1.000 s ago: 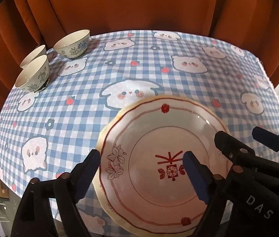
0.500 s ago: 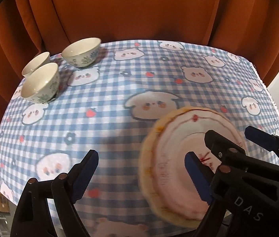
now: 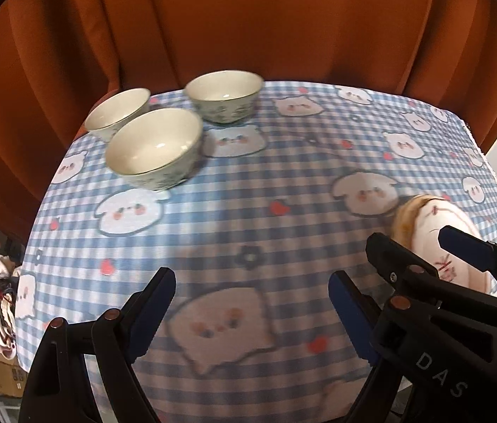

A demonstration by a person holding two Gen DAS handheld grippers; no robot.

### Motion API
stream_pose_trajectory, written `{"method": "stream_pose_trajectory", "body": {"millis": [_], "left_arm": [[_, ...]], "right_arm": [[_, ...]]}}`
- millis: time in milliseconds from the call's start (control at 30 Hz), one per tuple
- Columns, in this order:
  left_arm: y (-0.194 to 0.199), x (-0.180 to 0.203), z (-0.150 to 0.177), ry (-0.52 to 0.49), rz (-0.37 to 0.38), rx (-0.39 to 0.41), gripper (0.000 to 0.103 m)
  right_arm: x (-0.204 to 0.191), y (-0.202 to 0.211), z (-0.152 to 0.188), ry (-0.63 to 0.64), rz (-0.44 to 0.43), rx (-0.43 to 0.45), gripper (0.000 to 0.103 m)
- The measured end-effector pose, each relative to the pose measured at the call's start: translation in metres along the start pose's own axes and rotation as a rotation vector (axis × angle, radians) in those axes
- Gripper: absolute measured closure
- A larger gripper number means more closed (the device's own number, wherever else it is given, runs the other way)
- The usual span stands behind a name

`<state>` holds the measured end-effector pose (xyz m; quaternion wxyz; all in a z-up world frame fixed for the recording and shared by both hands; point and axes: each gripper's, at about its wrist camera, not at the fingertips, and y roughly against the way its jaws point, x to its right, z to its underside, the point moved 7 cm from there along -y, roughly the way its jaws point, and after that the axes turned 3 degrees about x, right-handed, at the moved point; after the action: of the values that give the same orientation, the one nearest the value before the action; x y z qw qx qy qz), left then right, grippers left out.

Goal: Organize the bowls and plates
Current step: 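Move both tools away from the plates toward the white bowls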

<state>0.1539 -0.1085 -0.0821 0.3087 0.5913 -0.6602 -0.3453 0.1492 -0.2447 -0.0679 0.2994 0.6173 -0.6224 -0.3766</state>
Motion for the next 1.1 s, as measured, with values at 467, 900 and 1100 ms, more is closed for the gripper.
{"method": "stream_pose_trajectory", "body": {"millis": [467,900,1100], "left_arm": [[-0.009,-0.103,-0.037,0.022,-0.05,0.021,0.019],[-0.062,-0.153,-0.102,0.078,-0.161,0.021,0.032],[-0.096,-0.164,-0.116,0.097,-0.132,0.005,0.048]], "right_arm": [[-0.11,-0.021,-0.028,-0.006,-0.011,0.011,0.027],[-0.149,-0.08,-0.097,-0.007,-0.074,0.027,0.037],[-0.159,-0.117,-0.118,-0.001,-0.089,0.012,0.045]]}}
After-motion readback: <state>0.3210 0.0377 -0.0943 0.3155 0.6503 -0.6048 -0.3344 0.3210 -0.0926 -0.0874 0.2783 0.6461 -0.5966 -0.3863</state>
